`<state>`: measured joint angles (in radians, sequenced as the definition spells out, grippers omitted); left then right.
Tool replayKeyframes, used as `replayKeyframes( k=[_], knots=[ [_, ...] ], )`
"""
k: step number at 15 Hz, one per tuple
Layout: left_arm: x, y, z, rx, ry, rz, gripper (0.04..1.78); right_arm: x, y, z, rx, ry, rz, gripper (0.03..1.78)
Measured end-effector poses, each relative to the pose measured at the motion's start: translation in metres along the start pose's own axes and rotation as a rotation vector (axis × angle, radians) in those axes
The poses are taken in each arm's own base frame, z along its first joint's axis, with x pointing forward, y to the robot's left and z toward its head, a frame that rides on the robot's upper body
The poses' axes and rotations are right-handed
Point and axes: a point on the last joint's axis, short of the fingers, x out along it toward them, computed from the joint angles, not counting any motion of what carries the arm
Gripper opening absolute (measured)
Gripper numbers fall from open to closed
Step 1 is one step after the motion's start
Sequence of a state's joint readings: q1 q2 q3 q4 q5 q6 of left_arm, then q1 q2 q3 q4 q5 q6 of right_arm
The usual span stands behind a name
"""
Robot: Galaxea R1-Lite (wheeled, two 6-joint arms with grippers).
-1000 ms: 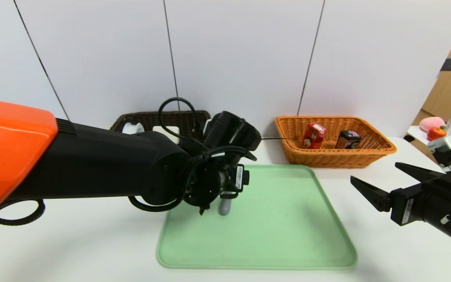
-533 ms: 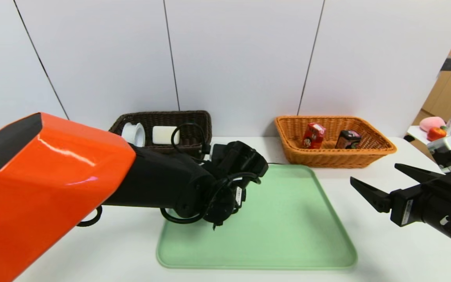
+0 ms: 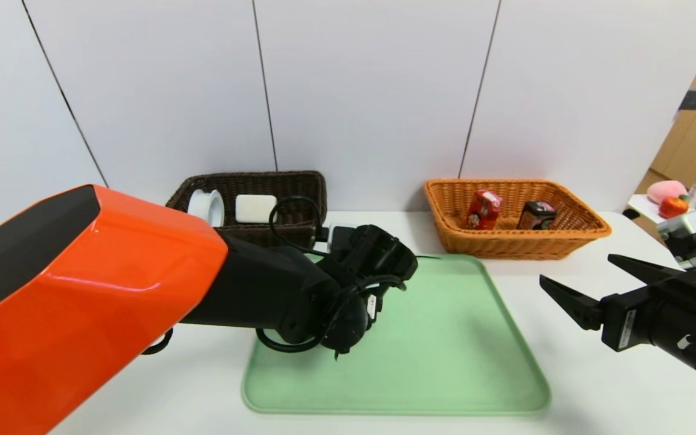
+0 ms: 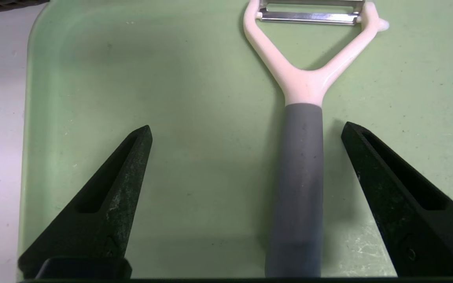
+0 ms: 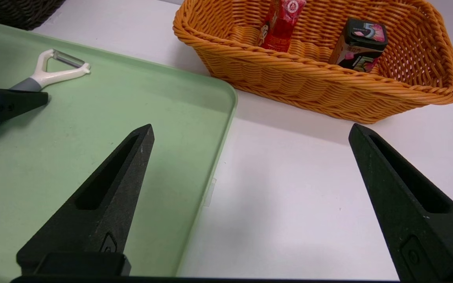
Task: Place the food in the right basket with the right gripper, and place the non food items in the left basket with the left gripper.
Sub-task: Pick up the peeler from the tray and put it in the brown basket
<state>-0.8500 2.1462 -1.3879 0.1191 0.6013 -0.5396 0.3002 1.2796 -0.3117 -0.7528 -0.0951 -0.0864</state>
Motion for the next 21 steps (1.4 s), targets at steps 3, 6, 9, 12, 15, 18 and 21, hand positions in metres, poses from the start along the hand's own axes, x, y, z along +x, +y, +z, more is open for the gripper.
replayKeyframes(
  k=[3, 6, 9, 12, 15, 18, 21],
  knots=[
    [0.001, 0.000, -0.002, 0.007, 0.000, 0.008, 1.48, 0.000, 0.000, 0.000, 0.002, 0.000, 0.000, 1.71],
    [0.001, 0.001, -0.003, 0.015, -0.001, 0.019, 1.11, 0.000, 0.000, 0.000, 0.001, 0.000, 0.000, 1.71],
    [0.000, 0.001, -0.002, 0.020, -0.002, 0.018, 0.84, 0.000, 0.000, 0.000, 0.002, 0.000, 0.000, 1.71],
    [0.000, 0.001, -0.004, 0.024, 0.001, 0.021, 0.30, 0.000, 0.000, 0.000, 0.002, 0.000, 0.001, 1.71],
    [-0.002, 0.001, -0.003, 0.026, 0.000, 0.017, 0.30, 0.000, 0.000, 0.000, 0.002, -0.001, 0.000, 1.71],
    [-0.007, 0.001, -0.001, 0.030, -0.005, 0.010, 0.30, 0.000, 0.000, 0.000, 0.002, -0.001, 0.000, 1.71],
    [-0.025, 0.004, 0.015, 0.039, -0.054, -0.021, 0.30, -0.001, 0.000, -0.001, 0.001, 0.002, 0.001, 1.71]
  ],
)
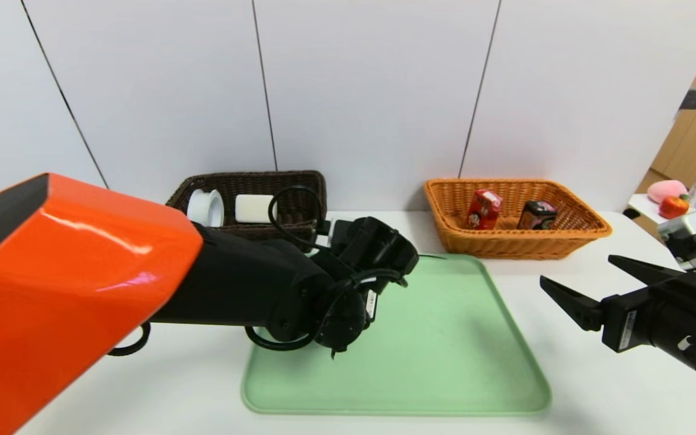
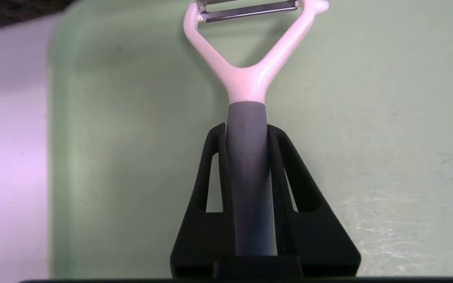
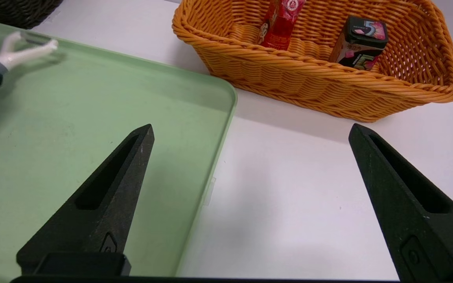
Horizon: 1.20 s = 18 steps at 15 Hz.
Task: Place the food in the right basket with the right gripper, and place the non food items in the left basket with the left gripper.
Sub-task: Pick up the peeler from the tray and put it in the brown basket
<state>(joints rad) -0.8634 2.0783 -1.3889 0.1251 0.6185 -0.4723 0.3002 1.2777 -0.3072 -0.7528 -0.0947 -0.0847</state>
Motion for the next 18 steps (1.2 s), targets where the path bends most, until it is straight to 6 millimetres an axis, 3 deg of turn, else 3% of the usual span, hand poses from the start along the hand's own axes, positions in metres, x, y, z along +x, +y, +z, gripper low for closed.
replayKeyframes(
  k=[5, 8, 12, 18],
  knots=[
    [-0.067, 0.015, 0.055, -0.045, -0.191, -0.107, 0.30, -0.001, 0.000, -0.001, 0.000, -0.003, 0.000, 1.71],
    [-0.078, 0.046, 0.088, -0.111, -0.324, -0.086, 0.30, -0.003, 0.000, -0.004, 0.002, -0.014, -0.001, 1.71],
    [-0.055, 0.091, 0.122, -0.064, -0.472, -0.011, 0.30, -0.004, 0.000, -0.007, 0.001, -0.009, -0.002, 1.71],
    [0.018, 0.107, 0.117, -0.037, -0.385, 0.072, 0.30, -0.004, -0.003, -0.008, 0.006, -0.009, -0.018, 1.71]
  ],
)
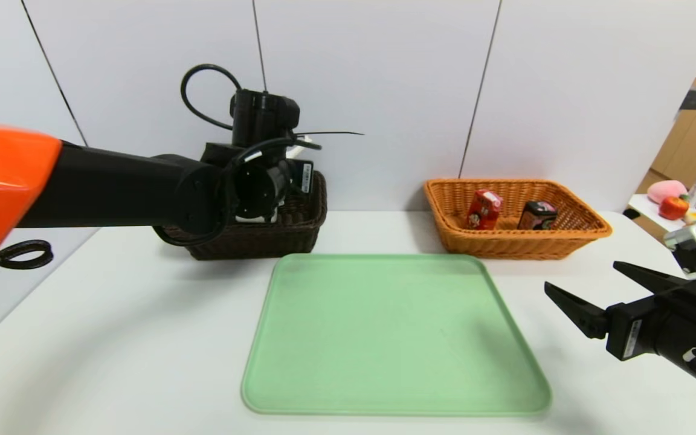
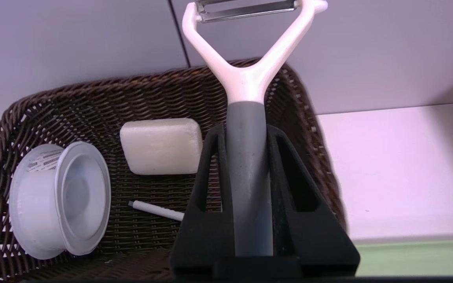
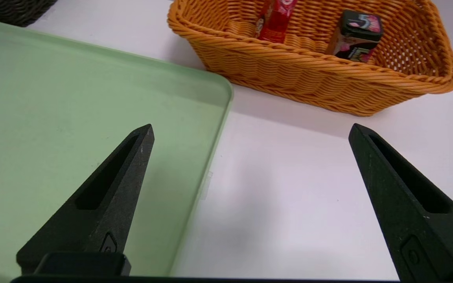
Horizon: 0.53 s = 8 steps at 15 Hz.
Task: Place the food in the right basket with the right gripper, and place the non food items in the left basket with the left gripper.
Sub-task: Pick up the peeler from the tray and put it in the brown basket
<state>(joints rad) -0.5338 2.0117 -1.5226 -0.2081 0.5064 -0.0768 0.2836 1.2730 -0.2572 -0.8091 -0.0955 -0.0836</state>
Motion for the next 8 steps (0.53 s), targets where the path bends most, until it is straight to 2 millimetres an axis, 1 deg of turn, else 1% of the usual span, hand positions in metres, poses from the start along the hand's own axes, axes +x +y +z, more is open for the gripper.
replayKeyframes(
  k=[3, 6, 8],
  knots=[
    [0.026, 0.006, -0.022, 0.021, 0.058, 0.041, 0.30, -0.001, -0.004, -0.001, 0.005, 0.003, -0.021, 1.71],
    [0.043, 0.013, -0.037, 0.039, 0.097, 0.071, 0.30, -0.001, -0.005, -0.001, 0.023, 0.002, -0.023, 1.71],
    [0.050, 0.014, -0.042, 0.044, 0.109, 0.081, 0.30, -0.001, -0.005, -0.002, 0.023, 0.003, -0.023, 1.71]
  ],
)
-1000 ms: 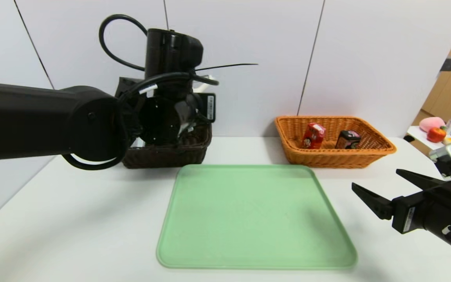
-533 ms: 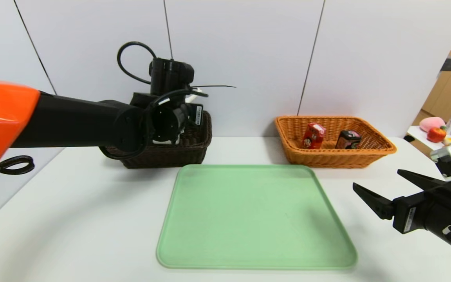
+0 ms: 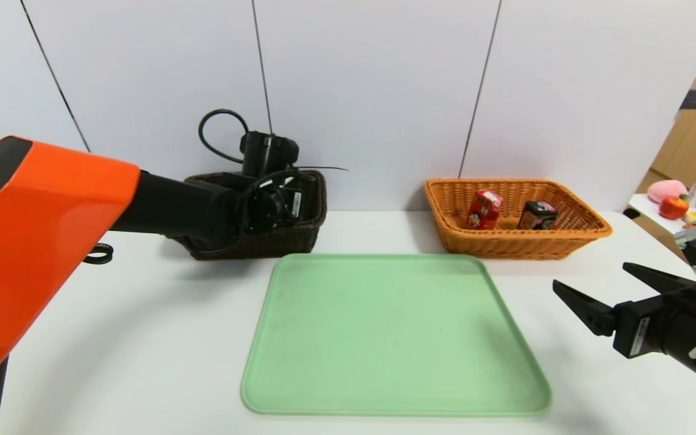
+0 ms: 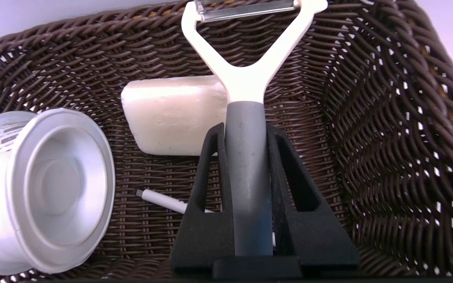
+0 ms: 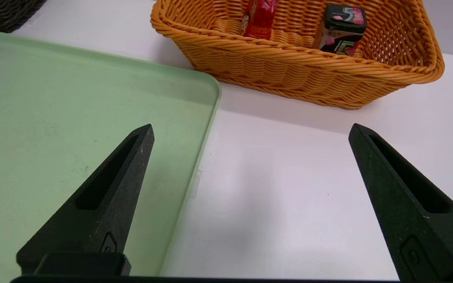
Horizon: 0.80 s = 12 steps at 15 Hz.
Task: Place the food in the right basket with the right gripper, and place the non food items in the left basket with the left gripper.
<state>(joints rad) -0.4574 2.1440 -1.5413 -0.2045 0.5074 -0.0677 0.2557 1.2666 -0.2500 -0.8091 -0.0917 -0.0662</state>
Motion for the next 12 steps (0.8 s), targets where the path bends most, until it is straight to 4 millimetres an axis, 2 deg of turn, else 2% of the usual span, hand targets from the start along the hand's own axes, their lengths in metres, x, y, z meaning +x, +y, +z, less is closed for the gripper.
replayKeyframes(
  k=[4, 8, 12],
  knots=[
    [0.005, -0.001, -0.002, 0.006, 0.010, 0.005, 0.30, 0.000, 0.000, -0.001, 0.001, 0.002, 0.001, 1.71],
    [0.007, -0.002, 0.003, -0.009, -0.012, 0.010, 0.83, -0.001, 0.000, -0.001, 0.001, 0.001, 0.001, 1.71],
    [0.003, -0.001, 0.012, -0.022, -0.039, 0.007, 1.19, -0.001, 0.000, -0.001, 0.001, -0.001, 0.001, 1.71]
  ],
)
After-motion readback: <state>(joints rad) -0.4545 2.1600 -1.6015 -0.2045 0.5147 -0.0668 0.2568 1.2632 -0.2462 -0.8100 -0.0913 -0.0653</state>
